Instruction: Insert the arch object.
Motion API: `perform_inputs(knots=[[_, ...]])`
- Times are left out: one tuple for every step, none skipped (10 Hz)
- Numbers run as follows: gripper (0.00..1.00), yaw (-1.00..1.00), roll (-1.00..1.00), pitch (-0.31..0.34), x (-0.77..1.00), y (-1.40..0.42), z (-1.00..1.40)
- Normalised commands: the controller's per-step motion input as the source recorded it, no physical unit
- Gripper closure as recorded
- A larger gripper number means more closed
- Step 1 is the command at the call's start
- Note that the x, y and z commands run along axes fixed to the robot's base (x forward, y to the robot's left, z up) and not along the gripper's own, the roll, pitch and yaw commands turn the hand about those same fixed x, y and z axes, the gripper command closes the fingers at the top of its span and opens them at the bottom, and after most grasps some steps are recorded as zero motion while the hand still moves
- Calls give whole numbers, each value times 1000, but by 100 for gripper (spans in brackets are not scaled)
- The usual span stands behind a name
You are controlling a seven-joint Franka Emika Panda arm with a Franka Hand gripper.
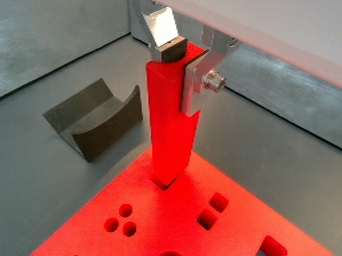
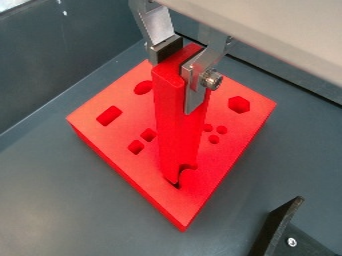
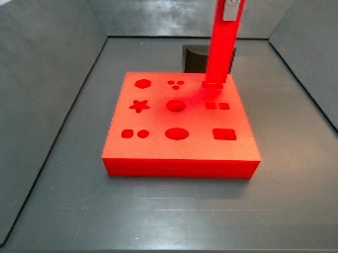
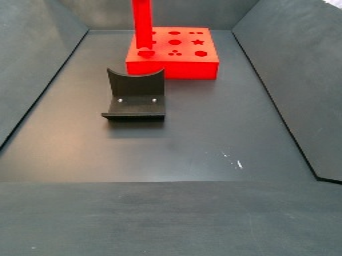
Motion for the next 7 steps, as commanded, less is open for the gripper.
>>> perform_inputs(knots=[[100, -134, 0, 16, 0, 0, 0], [100, 0, -9, 0, 0, 0, -77], [100, 49, -6, 0, 0, 0, -137], [100, 46, 0, 0, 0, 0, -180], [100, 23, 0, 0, 0, 0, -234], [100, 17, 0, 0, 0, 26, -286], [100, 20, 0, 0, 0, 40, -297]])
